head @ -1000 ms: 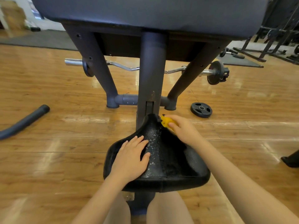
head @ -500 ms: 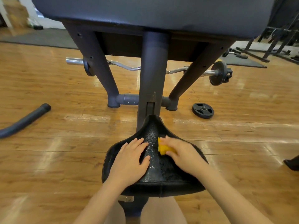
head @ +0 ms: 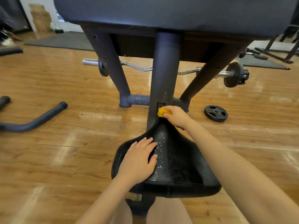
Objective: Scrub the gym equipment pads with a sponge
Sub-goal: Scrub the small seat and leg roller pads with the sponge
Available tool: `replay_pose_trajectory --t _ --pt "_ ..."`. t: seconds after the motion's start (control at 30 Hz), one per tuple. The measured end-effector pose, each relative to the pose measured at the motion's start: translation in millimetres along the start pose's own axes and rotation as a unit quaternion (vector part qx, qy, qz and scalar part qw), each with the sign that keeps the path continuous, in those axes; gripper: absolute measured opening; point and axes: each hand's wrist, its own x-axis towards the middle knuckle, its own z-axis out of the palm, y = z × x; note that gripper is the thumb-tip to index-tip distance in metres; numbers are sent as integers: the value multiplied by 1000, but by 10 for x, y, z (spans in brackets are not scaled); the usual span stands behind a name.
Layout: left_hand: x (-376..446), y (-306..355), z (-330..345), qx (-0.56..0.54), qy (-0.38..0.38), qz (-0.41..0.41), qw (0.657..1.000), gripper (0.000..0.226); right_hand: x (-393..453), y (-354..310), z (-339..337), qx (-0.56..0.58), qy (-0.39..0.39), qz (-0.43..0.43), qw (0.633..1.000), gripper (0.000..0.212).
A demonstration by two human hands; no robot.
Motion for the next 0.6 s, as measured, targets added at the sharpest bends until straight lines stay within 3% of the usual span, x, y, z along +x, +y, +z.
replay_pose_trajectory --t 0.17,0.6 --pt "8 -6 13 -3 3 -1 1000 47 -90 189 270 22 51 7 998 36" --pt "23 -23 34 -7 15 2 1000 46 -1696 85 146 -81 -26 -143 986 44"
